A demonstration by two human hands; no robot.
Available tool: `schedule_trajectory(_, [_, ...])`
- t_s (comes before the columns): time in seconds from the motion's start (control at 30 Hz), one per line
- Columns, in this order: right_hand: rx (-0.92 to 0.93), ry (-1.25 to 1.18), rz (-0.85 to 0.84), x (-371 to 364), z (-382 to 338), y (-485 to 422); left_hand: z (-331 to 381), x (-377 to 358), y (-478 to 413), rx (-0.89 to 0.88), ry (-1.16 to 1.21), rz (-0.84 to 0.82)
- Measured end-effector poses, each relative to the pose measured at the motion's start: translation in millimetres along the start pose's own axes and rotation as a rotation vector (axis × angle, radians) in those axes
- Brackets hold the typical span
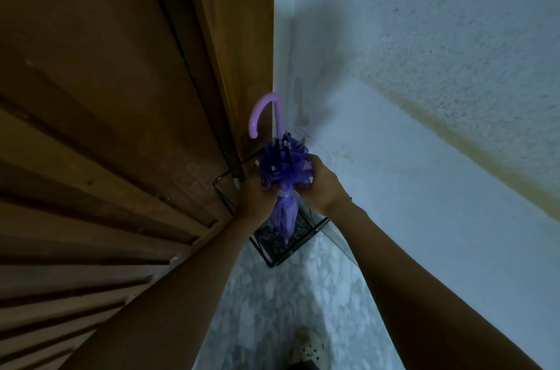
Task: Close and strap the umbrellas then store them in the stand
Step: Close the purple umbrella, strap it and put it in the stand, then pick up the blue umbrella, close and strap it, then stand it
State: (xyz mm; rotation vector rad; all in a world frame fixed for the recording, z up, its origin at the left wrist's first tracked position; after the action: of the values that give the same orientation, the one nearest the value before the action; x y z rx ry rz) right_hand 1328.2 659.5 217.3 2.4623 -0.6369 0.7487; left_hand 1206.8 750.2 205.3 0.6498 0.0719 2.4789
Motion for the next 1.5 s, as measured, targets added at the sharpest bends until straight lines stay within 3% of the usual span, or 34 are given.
schedule_trajectory(0.37, [-0.077, -0.006, 0.013, 7, 14, 4, -27, -31, -17, 0.093, 0.039, -0.090])
schedule_trajectory(0.5, [-0.085, -0.061, 0.050, 26, 1, 21, 4, -18, 0, 0.183, 0.020, -0.172])
schedule_trajectory(0.67, [-0.053, -0.052, 0.104, 65, -46, 54, 37, 21, 19, 0.202, -0.079, -0.171])
schedule_trajectory(0.87, [0.032, 0.098, 0.022, 106, -156, 107, 133, 122, 68, 0.152, -0.088, -0.133])
schedule_trajectory(0.97, [0.129, 0.182, -0.002, 127, -228, 145, 182, 188, 108, 0.126, -0.125, -0.064])
schedule_trajectory(1.13, [0.286, 0.087, -0.083, 138, -320, 214, 247, 291, 197, 0.110, -0.220, 0.152])
schedule_trajectory(1.33, [0.511, 0.074, -0.328, 107, -372, 315, 259, 359, 334, 0.238, -0.105, 0.516])
schedule_trajectory(1.5, [0.636, 0.063, -0.550, 71, -405, 407, 255, 376, 482, 0.305, -0.073, 0.718])
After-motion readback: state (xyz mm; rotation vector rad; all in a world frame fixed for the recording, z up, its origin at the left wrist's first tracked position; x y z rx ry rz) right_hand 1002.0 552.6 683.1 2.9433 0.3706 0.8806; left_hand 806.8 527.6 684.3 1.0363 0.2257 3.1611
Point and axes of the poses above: each hand's wrist, its own y-axis away from the middle knuckle, its own x-axis out of the back of the hand, z = x × y, the point moved 10 cm from there along -y, towards the middle knuckle, and after that the axes turned 1 degree about z, right-handed, at the moved point
